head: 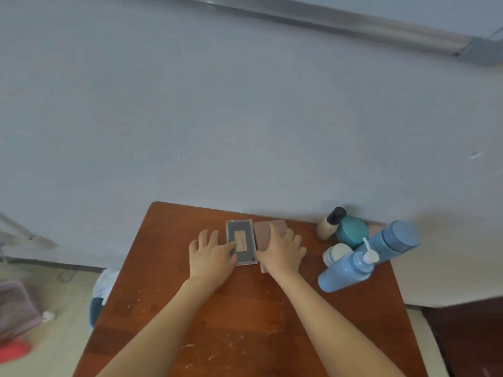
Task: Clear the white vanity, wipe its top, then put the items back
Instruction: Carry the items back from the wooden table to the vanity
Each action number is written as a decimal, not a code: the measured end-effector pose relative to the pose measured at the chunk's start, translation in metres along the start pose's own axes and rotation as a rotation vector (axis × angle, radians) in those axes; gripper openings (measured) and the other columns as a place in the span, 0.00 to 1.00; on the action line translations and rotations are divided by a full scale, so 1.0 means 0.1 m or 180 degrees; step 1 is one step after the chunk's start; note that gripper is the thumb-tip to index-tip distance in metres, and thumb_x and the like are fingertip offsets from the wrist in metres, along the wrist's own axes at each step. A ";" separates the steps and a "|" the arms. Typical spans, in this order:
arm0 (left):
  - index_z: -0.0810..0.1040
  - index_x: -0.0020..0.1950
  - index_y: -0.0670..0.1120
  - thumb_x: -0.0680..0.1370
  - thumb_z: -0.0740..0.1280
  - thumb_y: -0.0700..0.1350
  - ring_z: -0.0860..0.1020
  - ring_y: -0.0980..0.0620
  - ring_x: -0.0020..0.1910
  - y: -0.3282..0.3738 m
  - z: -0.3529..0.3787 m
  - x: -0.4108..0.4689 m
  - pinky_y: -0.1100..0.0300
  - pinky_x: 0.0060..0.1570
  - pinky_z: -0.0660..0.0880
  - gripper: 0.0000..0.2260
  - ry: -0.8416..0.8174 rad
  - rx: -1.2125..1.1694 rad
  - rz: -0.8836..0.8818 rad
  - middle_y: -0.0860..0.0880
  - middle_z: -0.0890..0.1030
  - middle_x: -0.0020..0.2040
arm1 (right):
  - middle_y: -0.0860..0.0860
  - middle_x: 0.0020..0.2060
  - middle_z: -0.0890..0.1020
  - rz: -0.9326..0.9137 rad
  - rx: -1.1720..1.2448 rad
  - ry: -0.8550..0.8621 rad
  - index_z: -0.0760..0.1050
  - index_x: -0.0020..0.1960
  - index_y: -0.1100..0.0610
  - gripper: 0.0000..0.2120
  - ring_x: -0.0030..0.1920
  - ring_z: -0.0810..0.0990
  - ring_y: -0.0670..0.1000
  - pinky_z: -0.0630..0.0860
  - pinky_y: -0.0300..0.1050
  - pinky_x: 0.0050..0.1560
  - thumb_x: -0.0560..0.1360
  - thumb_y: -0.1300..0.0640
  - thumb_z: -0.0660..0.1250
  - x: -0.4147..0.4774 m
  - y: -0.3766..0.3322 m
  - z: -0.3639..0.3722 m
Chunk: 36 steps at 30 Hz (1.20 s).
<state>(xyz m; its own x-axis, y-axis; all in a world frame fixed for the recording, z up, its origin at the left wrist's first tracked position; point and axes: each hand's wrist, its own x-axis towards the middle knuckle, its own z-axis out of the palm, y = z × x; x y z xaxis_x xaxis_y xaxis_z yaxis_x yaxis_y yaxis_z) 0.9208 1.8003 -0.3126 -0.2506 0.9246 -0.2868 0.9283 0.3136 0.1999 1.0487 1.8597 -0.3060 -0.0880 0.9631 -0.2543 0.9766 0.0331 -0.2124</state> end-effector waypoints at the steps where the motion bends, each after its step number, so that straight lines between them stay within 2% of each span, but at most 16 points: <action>1: 0.71 0.66 0.56 0.79 0.53 0.54 0.52 0.43 0.73 0.00 -0.02 -0.01 0.47 0.69 0.53 0.17 0.0037 -0.0099 -0.0116 0.46 0.60 0.73 | 0.57 0.68 0.62 -0.0029 0.0020 0.0004 0.55 0.72 0.49 0.34 0.66 0.60 0.58 0.62 0.52 0.61 0.71 0.46 0.66 -0.03 -0.01 0.03; 3: 0.75 0.61 0.52 0.79 0.54 0.54 0.57 0.44 0.71 0.03 -0.03 0.00 0.48 0.67 0.57 0.16 0.0162 -0.0190 -0.0321 0.47 0.65 0.71 | 0.58 0.71 0.57 0.0079 0.0098 -0.0060 0.53 0.73 0.48 0.36 0.69 0.57 0.59 0.61 0.55 0.64 0.70 0.46 0.67 -0.06 0.02 0.07; 5: 0.73 0.62 0.48 0.78 0.55 0.55 0.62 0.45 0.67 0.11 -0.01 0.02 0.51 0.63 0.62 0.18 0.0319 -0.0231 -0.0483 0.47 0.68 0.68 | 0.58 0.72 0.54 0.0198 0.0158 -0.0201 0.50 0.73 0.47 0.38 0.71 0.55 0.59 0.59 0.57 0.66 0.70 0.46 0.67 -0.08 0.10 0.11; 9: 0.53 0.73 0.44 0.75 0.58 0.61 0.64 0.44 0.66 0.33 0.08 0.10 0.53 0.60 0.65 0.34 0.0310 -0.0436 -0.0740 0.44 0.65 0.69 | 0.56 0.68 0.61 0.0143 0.0195 -0.0141 0.51 0.73 0.47 0.38 0.65 0.62 0.58 0.64 0.53 0.62 0.69 0.46 0.67 -0.14 0.25 0.12; 13: 0.45 0.74 0.42 0.71 0.63 0.63 0.60 0.43 0.69 0.47 0.16 0.16 0.51 0.63 0.64 0.43 0.0190 -0.0513 -0.1005 0.42 0.60 0.72 | 0.56 0.66 0.63 0.0200 0.0398 -0.0032 0.52 0.73 0.47 0.38 0.64 0.63 0.58 0.65 0.52 0.61 0.68 0.45 0.67 -0.18 0.34 0.08; 17: 0.43 0.74 0.44 0.72 0.66 0.57 0.62 0.43 0.66 0.46 0.17 0.14 0.52 0.61 0.64 0.43 0.0313 -0.0724 -0.1022 0.42 0.64 0.68 | 0.56 0.67 0.62 0.0162 0.0565 -0.0057 0.52 0.73 0.48 0.38 0.65 0.63 0.57 0.66 0.51 0.62 0.69 0.45 0.67 -0.23 0.38 0.06; 21: 0.43 0.74 0.46 0.71 0.68 0.53 0.62 0.42 0.65 0.29 0.12 0.04 0.51 0.62 0.63 0.42 0.0387 -0.0916 -0.0952 0.42 0.64 0.67 | 0.55 0.67 0.61 0.0021 0.0568 -0.0001 0.52 0.73 0.48 0.38 0.65 0.63 0.57 0.66 0.50 0.62 0.69 0.45 0.67 -0.32 0.37 0.09; 29: 0.49 0.74 0.47 0.70 0.69 0.49 0.61 0.39 0.65 -0.30 -0.03 -0.23 0.46 0.62 0.63 0.40 0.0836 -0.1292 -0.0818 0.40 0.64 0.68 | 0.53 0.68 0.60 -0.0513 0.0443 0.0232 0.52 0.72 0.47 0.37 0.65 0.61 0.53 0.64 0.48 0.63 0.70 0.43 0.67 -0.63 0.30 0.10; 32: 0.50 0.74 0.48 0.70 0.69 0.48 0.62 0.39 0.65 -0.46 -0.05 -0.31 0.45 0.63 0.62 0.39 0.0750 -0.1424 -0.0561 0.40 0.65 0.68 | 0.53 0.66 0.61 -0.0394 0.0401 0.0267 0.52 0.71 0.47 0.37 0.64 0.62 0.54 0.64 0.49 0.63 0.70 0.44 0.68 -0.83 0.24 0.12; 36: 0.51 0.74 0.47 0.70 0.69 0.47 0.63 0.40 0.65 -0.74 -0.08 -0.51 0.46 0.63 0.63 0.39 0.0630 -0.1486 0.0050 0.41 0.65 0.68 | 0.53 0.66 0.61 0.0022 0.0438 0.0415 0.53 0.71 0.47 0.36 0.64 0.61 0.54 0.63 0.49 0.63 0.69 0.44 0.67 -1.31 0.11 0.24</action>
<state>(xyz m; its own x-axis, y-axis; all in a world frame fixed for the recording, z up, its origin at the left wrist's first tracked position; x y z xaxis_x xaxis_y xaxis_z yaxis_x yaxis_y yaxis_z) 0.8630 1.7320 -0.3054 -0.3268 0.9391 -0.1062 0.7219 0.3206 0.6132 1.0661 1.7270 -0.2976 -0.0464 0.9899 -0.1337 0.9403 -0.0019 -0.3405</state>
